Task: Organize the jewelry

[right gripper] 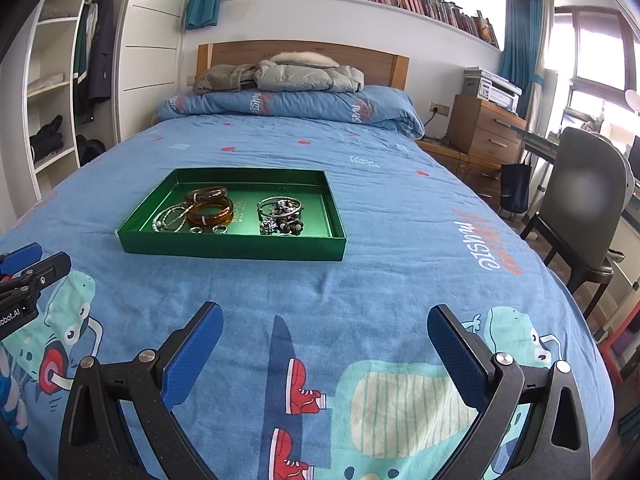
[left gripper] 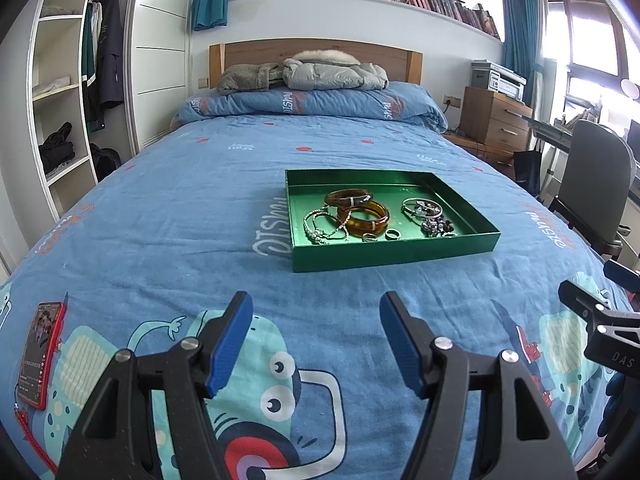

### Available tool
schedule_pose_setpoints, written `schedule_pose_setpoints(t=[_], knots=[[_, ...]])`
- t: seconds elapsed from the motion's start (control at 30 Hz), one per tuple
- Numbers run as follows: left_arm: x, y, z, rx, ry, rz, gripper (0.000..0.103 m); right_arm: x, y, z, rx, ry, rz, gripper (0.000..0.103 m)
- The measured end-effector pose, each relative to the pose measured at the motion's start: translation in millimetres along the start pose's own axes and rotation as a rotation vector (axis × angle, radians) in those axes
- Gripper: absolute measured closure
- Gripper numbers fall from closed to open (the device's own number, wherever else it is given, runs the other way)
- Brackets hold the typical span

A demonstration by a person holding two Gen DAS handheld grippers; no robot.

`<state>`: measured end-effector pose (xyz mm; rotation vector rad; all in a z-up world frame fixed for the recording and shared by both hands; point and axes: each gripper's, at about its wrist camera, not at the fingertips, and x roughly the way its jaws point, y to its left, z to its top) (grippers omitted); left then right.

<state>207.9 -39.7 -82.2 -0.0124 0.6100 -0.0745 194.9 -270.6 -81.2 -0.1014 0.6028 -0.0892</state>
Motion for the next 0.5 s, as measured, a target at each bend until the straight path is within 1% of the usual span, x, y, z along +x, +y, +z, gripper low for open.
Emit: schedule_pose_setpoints(t=[0.23,0.5], knots=[[-5.3,-7.9,2.3,0.016,-0.007,0.017,0.039,0.4,6.7,-1.6,-0.021,0.012,0.037,0.002],[-9.5,-10.3,4.7,0.011,-0.010,0.014,0.039,-5.8,3.2,-1.3,-0.016,0.007,0.032,0.002]])
